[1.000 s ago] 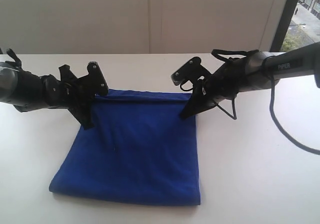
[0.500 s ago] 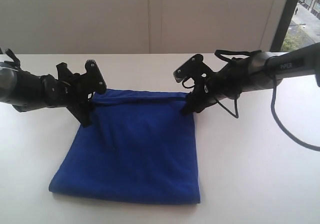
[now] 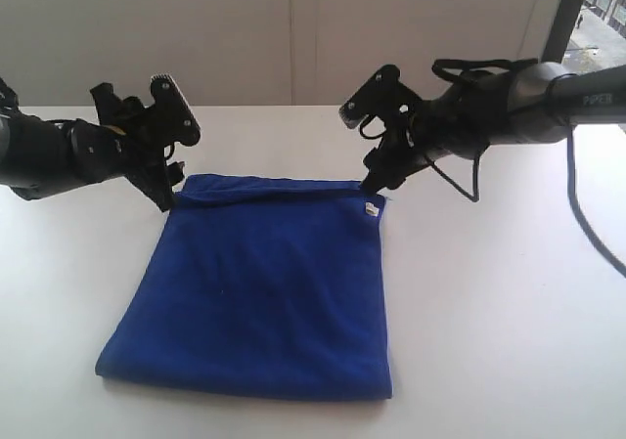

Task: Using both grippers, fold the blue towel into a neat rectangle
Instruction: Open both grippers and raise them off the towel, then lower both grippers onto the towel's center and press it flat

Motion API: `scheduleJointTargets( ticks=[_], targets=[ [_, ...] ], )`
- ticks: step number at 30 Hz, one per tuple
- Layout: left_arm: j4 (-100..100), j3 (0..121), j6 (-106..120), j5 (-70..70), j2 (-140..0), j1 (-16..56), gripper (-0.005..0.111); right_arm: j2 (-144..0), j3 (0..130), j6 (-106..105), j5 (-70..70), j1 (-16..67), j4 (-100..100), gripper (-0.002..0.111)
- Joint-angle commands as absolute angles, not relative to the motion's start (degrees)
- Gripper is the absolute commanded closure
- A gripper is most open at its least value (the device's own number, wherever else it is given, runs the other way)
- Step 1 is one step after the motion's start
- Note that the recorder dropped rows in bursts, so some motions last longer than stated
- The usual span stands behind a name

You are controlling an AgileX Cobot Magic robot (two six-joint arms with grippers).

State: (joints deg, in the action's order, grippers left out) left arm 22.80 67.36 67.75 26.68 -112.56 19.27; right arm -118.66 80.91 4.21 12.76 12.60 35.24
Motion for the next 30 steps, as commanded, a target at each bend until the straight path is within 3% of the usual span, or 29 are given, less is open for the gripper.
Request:
scheduleJointTargets(
  ticks=[1, 6, 8, 12, 13, 15, 18, 30],
  targets=[
    [26.1, 67.4, 67.5, 25.8, -108.8, 19.1, 0.034, -115.2, 83.0, 4.5, 17.9, 12.5, 37.9, 0.044],
    [36.0, 67.4, 67.5, 11.3, -103.5, 19.1, 0.043, -110.7, 83.4, 8.3, 28.9, 12.6, 31.4, 0.055],
    [36.8, 67.4, 67.5, 1.2, -101.3, 19.1, 0.057, -108.5, 83.4, 5.7, 34.1, 12.6, 25.2, 0.068],
    [36.8, 67.4, 67.5, -22.2, -98.0, 19.1, 0.103, -105.7, 83.4, -19.5, 43.9, 12.6, -2.1, 0.095],
    [36.3, 67.4, 67.7, -27.6, -97.8, 19.1, 0.106, -105.4, 83.4, -28.0, 47.4, 12.6, -11.0, 0.101],
    [35.6, 67.3, 67.7, -36.0, -97.8, 19.1, 0.107, -105.6, 82.9, -38.8, 53.1, 13.3, -23.4, 0.108],
    [35.1, 65.3, 67.6, -40.8, -98.6, 19.1, 0.107, -106.3, 80.5, -41.3, 54.2, 16.0, -28.0, 0.108],
    [32.2, 52.3, 63.9, -32.8, -98.9, 20.8, 0.107, -109.6, 71.1, -38.3, 47.5, 28.4, -21.6, 0.108]
  ],
)
